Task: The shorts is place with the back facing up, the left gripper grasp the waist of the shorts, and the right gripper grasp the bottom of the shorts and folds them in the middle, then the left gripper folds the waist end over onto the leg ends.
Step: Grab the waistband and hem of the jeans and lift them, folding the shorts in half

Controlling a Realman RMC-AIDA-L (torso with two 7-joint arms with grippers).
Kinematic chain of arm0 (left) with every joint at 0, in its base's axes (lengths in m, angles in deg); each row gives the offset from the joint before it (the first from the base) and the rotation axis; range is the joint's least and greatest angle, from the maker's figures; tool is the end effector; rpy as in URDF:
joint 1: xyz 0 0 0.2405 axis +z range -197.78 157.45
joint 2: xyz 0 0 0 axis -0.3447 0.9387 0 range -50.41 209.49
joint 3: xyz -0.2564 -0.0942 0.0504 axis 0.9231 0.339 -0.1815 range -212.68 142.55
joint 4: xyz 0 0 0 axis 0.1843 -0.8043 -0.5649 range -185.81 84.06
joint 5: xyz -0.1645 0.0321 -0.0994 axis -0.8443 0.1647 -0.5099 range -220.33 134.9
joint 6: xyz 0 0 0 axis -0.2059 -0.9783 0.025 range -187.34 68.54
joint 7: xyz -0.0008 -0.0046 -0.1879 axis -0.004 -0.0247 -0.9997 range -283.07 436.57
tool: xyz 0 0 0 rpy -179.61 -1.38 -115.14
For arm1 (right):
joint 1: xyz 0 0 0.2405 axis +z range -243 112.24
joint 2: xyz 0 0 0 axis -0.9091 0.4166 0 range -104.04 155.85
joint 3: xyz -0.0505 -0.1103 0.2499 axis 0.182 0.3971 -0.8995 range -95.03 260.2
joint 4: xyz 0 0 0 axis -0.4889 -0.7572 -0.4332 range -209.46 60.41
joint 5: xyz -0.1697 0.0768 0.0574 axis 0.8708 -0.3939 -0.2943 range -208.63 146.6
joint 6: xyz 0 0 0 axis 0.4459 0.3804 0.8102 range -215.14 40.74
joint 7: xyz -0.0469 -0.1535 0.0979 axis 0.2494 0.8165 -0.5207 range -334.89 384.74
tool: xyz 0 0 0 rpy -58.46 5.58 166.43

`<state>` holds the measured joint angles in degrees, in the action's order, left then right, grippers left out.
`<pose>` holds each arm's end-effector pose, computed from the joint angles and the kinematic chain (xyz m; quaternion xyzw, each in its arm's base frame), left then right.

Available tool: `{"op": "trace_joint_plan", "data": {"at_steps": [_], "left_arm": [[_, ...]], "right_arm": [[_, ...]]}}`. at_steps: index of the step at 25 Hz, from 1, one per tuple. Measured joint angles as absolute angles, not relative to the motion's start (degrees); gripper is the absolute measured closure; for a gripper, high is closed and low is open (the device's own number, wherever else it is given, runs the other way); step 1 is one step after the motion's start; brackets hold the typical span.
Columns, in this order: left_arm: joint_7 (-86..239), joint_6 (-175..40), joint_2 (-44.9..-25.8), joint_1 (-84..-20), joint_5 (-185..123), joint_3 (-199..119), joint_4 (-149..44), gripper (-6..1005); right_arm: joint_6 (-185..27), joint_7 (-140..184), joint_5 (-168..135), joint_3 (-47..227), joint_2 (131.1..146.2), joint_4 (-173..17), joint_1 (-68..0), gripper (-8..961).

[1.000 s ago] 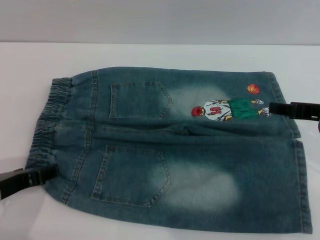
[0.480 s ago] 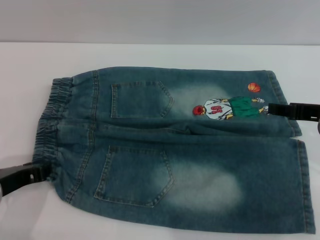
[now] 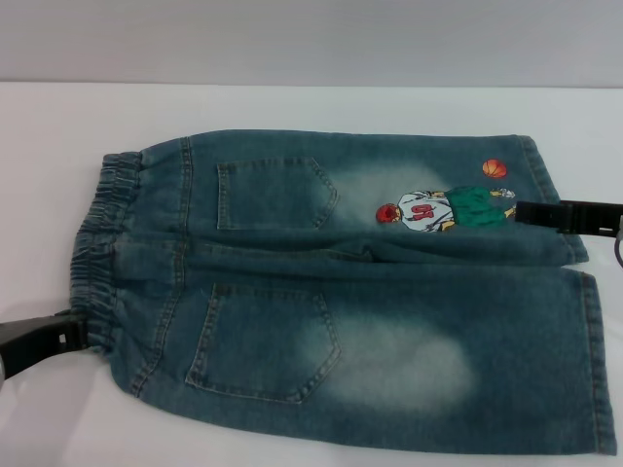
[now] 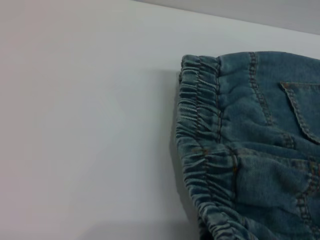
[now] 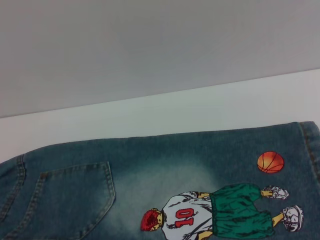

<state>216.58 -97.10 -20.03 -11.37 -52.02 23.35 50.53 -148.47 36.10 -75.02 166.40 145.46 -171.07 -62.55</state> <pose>-0.3246 0.2495 -0.0140 -0.7079 -0.5547 -0.0298 0.4362 0.2599 0.3207 -0.0098 -0.7672 0.5386 0.1046 0.3322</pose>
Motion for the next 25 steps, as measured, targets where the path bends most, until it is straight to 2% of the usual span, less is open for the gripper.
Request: {"op": "trace_joint_plan", "data": {"at_steps": [3,8,25], "left_arm": [[216.59,-97.10,-20.02,-11.36,-52.02,23.52,50.64,915],[216.59,-97.10,-19.90,-11.23,-52.02,23.61,51.26,944],[216.64,-97.11,-20.12,-12.31,-52.03,23.39,51.43,943]], "right_arm": [[-148.56,36.13,-75.04,166.47,145.48,-171.23,-62.57,439],[-150.78,35.77,-75.05,166.06,145.63,-171.66,-63.08,438],[-162.44,33.11,-72.71,163.99,145.70,-173.21,-65.40,443]]}}
